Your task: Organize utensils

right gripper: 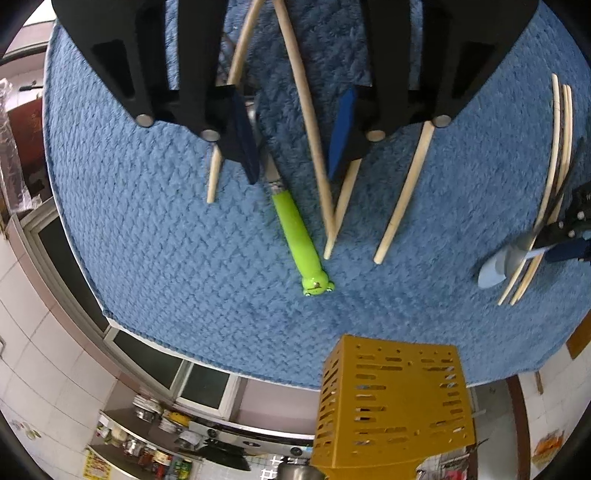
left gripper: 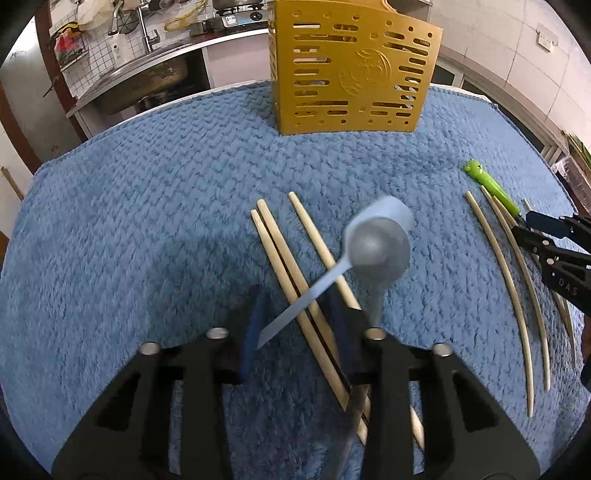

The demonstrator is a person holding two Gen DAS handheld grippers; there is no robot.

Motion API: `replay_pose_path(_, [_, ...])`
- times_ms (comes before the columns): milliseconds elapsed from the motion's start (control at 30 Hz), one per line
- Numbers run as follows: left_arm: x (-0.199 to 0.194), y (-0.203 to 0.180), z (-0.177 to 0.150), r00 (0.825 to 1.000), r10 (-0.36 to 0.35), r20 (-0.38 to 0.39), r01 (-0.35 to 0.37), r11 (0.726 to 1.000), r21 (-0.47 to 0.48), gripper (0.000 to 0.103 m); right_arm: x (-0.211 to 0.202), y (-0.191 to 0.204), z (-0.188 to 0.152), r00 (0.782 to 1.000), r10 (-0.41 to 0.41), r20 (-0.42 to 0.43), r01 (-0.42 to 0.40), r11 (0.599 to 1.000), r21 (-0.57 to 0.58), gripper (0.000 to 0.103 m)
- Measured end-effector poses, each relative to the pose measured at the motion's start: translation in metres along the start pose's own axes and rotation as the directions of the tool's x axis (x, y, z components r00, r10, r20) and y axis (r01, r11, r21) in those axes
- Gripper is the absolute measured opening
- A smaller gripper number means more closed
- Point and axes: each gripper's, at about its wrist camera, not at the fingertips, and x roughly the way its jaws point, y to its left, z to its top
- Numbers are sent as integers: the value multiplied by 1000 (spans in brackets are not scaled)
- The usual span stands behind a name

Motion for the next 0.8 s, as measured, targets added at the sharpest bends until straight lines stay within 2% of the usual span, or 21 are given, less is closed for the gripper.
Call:
replay_pose_path(33, [0, 0, 1, 1000, -9, -5, 9, 1000, -1, 19, 0, -1, 1, 1000, -2, -6, 2, 1000, -4, 27])
replay_pose_path(100, [-1, 4, 2, 1000, -28, -12, 27, 999, -24, 17, -1, -4, 3, 1000, 15, -18, -15, 1000, 3, 21])
replay_pose_path(167, [-4, 10, 2, 999, -52, -12, 51, 997, -56, 14, -2, -9, 3, 999, 30, -21, -29, 999, 22, 20])
replay_pose_path(200, [-7, 16, 0, 997, -73, -12, 72, 994, -80, 12, -2, -12, 2, 999, 42, -20, -42, 998, 38, 18])
replay_pose_path(233, [-10, 19, 0, 996, -90, -10, 89, 991, -101, 7, -4, -14, 1, 999, 46, -18, -45, 997, 56, 10])
replay_pose_path(267, [-14, 24, -1, 994, -107, -5, 106, 987, -121, 5, -6, -16, 0, 999, 42, -15, -41, 997, 65, 8])
replay_pose_path(367, [-21, 30, -4, 996, -90, 6, 90, 986, -143, 5, -9, -18, 0, 994, 105, -18, -103, 990, 99, 8])
replay_pose_path(633, [-12, 45, -8, 997, -75, -23, 69, 982, -175, 5, -5, -13, 2, 993, 118, -26, -115, 990, 87, 8])
replay_pose_path(800, [-6, 49, -5, 995, -89, -35, 80, 978, -193, 5, 2, -15, 4, 991, 132, -38, -128, 987, 95, 8])
